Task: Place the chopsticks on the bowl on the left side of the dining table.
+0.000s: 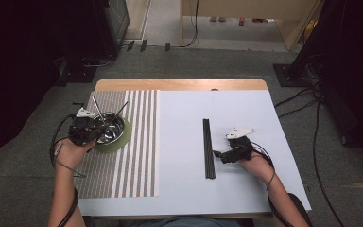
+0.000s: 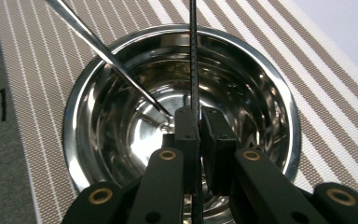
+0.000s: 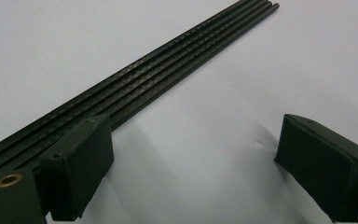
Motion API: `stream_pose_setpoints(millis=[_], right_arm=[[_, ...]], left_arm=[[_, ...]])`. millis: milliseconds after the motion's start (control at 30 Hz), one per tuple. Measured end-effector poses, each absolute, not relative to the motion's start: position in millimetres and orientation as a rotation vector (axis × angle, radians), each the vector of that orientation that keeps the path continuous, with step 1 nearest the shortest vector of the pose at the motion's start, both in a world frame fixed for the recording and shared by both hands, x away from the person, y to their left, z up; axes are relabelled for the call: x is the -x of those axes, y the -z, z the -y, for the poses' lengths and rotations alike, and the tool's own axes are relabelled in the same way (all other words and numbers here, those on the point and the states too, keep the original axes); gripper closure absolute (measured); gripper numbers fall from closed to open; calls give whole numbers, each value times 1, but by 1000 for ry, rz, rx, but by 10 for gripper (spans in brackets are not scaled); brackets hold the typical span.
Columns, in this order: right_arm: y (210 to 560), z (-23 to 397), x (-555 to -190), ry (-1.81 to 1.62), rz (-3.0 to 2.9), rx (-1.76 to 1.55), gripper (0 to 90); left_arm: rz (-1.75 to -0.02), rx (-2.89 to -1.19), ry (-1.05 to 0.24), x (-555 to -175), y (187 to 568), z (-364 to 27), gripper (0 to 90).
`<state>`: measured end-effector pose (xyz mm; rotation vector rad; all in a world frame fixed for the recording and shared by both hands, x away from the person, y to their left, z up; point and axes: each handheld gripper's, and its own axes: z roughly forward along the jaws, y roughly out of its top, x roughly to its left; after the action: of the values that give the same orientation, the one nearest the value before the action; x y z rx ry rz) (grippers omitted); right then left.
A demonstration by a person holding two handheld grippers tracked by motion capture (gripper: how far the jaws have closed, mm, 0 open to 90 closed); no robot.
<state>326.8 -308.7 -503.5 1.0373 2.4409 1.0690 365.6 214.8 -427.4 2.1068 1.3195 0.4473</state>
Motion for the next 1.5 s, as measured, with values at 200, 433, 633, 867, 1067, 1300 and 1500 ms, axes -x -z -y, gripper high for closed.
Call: stream_pose_setpoints(millis=[200, 433, 633, 867, 1067, 1300, 1500], right_arm=[[504, 309, -327, -1070, -2441, -1037, 104], [503, 309, -327, -1069, -2441, -1038, 104], [503, 309, -327, -1069, -2441, -1039, 104], [503, 309, -327, -1069, -2440, -1038, 104], [504, 309, -327, -1070, -2441, -1037, 104], [504, 309, -327, -1069, -2440, -1039, 104], [503, 309, -327, -1069, -2440, -1039, 104]], left_arm=[[-1325, -2089, -482, -365, 429, -222, 863], [-1354, -2059, -472, -365, 430, -227, 811], [-1370, -2014, -442, -366, 428, -228, 749], [-1374, -2006, -443, -366, 423, -225, 625], [-1342, -2006, -468, -366, 415, -219, 500], [-1341, -1983, -477, -365, 408, -215, 422], [-1325, -1977, -443, -366, 406, -209, 388]])
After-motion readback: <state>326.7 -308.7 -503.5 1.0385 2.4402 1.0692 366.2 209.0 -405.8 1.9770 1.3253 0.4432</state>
